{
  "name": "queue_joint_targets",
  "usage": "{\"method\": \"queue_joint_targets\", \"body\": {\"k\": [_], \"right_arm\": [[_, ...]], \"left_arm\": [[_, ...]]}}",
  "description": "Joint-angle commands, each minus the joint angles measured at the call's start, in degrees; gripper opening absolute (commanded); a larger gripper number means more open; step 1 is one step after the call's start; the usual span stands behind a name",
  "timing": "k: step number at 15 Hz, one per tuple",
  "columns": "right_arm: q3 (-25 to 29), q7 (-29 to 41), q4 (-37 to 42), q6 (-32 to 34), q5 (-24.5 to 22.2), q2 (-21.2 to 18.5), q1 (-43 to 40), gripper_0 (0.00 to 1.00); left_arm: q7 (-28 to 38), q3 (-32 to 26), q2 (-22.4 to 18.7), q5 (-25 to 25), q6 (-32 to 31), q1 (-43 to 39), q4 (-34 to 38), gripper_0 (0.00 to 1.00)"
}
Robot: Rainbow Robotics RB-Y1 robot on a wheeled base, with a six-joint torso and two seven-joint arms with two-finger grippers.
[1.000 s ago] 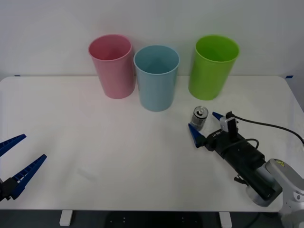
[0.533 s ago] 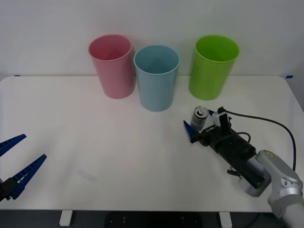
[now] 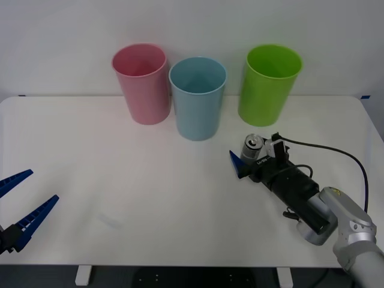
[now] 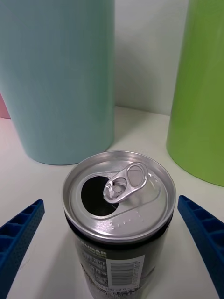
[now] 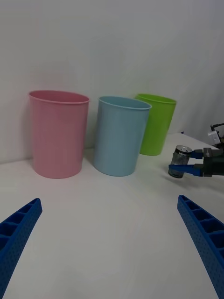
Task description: Grasp the object on the table and drop it into the matching bin: aluminum can to the light blue bin, PET bottle to the pink bin.
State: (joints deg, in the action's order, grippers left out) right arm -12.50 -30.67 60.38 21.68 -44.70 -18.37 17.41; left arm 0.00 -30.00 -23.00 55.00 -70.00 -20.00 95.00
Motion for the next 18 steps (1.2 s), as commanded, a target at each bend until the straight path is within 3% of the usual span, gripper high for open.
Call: {"method": "queue_joint_targets", "body": {"k": [1, 10, 16, 18], "right_arm": [[-0.1, 0.0, 0.1, 0.0, 0.1, 0.0, 0.0, 0.0], [1.3, 0.2, 1.5, 0.8, 0.1, 0.0, -1.3, 0.0], [2.7, 2.4, 16.8, -0.9, 0.8, -3.4, -11.8, 0.0], [2.6, 6.6, 22.1, -1.0, 1.1, -5.5, -15.1, 0.0]], "left_arm": [[0.0, 0.0, 0.0, 0.0, 0.0, 0.0, 0.0, 1.0], [0.0, 0.0, 0.0, 0.0, 0.0, 0.0, 0.0, 1.0], [0.0, 0.0, 0.0, 0.0, 0.0, 0.0, 0.0, 1.0], [0.0, 0.0, 0.0, 0.0, 0.0, 0.0, 0.0, 1.0]]}}
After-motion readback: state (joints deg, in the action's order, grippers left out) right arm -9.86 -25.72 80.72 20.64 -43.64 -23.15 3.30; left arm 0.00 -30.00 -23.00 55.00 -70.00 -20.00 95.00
